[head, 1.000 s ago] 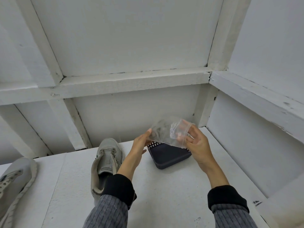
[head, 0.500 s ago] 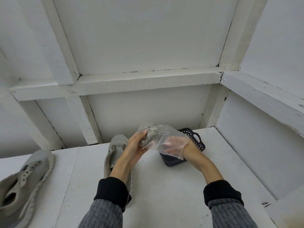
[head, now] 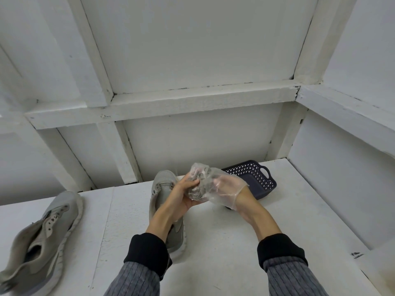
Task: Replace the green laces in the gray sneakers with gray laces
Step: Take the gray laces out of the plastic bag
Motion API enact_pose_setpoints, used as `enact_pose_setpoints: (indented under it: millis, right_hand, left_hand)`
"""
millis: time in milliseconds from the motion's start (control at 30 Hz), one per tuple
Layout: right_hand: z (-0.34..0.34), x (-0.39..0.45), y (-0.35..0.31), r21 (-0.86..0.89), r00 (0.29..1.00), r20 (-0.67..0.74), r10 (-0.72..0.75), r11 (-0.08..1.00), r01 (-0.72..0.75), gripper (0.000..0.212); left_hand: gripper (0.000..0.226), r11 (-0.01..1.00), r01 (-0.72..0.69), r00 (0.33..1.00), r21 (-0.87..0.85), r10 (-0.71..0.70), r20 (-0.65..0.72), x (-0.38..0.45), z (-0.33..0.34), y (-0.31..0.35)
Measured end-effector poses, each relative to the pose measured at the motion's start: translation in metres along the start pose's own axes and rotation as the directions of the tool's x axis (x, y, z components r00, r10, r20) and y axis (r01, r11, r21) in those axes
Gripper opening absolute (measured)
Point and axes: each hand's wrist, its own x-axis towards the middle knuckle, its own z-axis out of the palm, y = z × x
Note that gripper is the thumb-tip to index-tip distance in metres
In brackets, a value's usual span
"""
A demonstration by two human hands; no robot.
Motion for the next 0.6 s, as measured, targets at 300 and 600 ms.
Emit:
enact_pose_setpoints:
  millis: [300,600]
  right_hand:
    - [-0.002,-0.006,0.007,0.192,0.999,-0.051,0.011,0.981,-0.001,0.021]
    - [-0.041,-0.03,0.035,0.164,0.99,-0.116,-0.08,0.982,0.098,0.025]
  left_hand:
    - [0.03,0.947,-0.048,0.991,0.317,0.086,-0.106,0.003,-0.015,0.004]
    - [0.018,0.926,-0.154,0.796,0.345,0.323,-0.512,0.017,-0.019,0.005]
